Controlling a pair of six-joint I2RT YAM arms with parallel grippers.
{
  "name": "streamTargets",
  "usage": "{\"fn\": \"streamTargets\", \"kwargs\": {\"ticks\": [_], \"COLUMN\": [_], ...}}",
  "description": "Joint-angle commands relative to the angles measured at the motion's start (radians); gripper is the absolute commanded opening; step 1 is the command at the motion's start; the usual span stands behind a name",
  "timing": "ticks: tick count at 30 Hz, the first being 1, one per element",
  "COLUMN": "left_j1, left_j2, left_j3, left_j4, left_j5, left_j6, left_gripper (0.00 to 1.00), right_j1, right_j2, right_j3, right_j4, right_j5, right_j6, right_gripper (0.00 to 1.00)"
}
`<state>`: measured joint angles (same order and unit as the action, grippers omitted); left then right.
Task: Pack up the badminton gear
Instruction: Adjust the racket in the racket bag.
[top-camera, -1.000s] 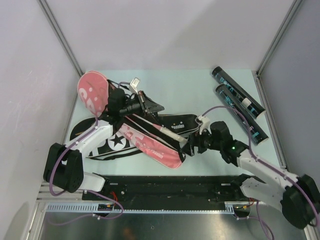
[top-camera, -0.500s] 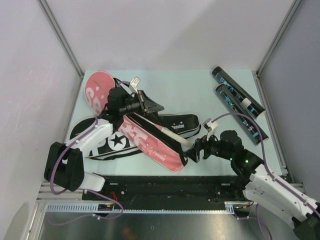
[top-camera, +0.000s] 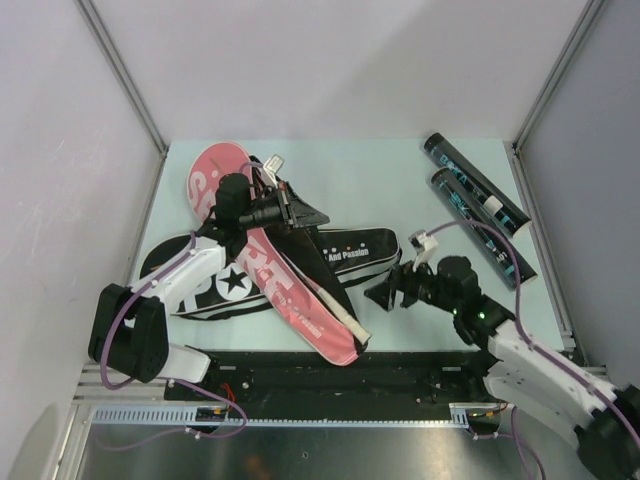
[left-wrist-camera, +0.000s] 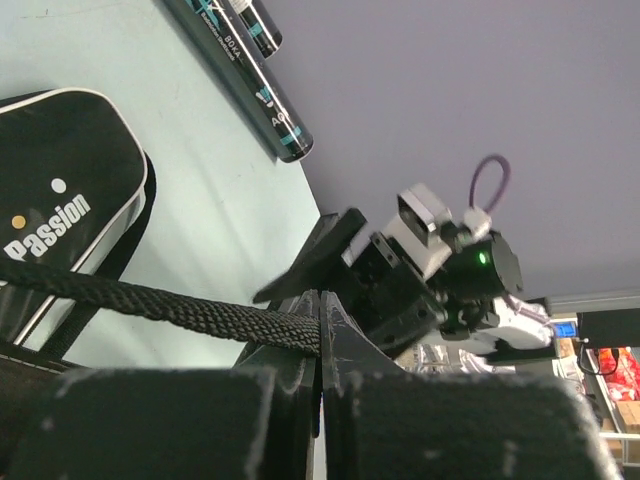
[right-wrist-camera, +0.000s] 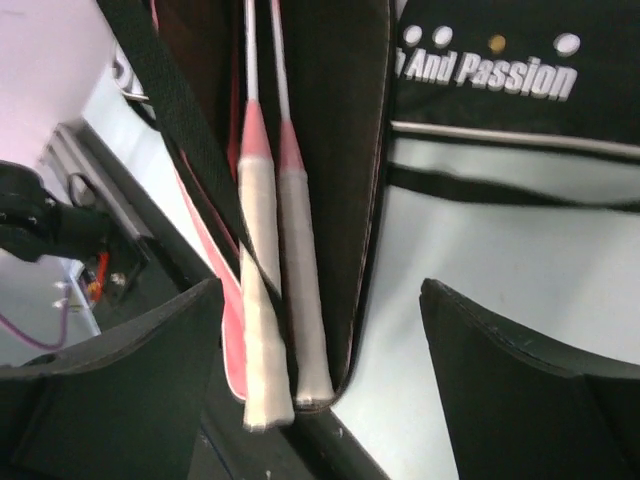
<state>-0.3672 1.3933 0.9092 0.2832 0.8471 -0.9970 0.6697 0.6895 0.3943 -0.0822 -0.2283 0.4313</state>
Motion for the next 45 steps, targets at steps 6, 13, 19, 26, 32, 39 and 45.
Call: {"fn": "streamTargets", "kwargs": {"ticks": [6, 13, 19, 26, 32, 39, 45], "left_j1": [-0.001, -0.001, 0.005, 0.005, -0.18, -0.323, -0.334], "left_j2": [-0.02, -0.022, -0.036, -0.218, -0.445, -0.433, -0.245], "left_j3": [0.049, 0.057, 0.059, -0.062, -0.139, -0.159, -0.027], "left_j4": [0.047, 0.047, 0.045, -0.024, -0.22, -0.242, -0.335], "left_j5": [0.075, 0.081, 0.084, -0.009, -0.256, -0.16, -0.169], "left_j6": [-0.023, -0.017, 0.015, 0.286, 0.765, 1.133, 1.29], "left_gripper": [0.01, 0.02, 0.1, 0.82, 0.77, 0.84, 0.64], "right_j1": [-0.112, -0.019, -0.033, -0.125, -0.124, -0.147, -0.17], "right_j2": [0.559, 0.74, 0.772, 0.708, 0.67, 0.656, 0.647], "right_j3": [0.087, 0.086, 0.087, 0.12, 0.179, 0.213, 0.229], "right_j4": [0.835, 1.038, 1.021, 1.024, 0.926, 0.93, 0.895], "right_j5": [-0.653, -0.681, -0.605, -0.574, -0.611, -0.632, -0.622], "right_j6": [0.086, 0.149, 0.146, 0.349, 0.351, 0.397, 0.42], "right_gripper": [0.72, 0.62, 0.21, 0.0, 0.0, 0.0, 0.0]}}
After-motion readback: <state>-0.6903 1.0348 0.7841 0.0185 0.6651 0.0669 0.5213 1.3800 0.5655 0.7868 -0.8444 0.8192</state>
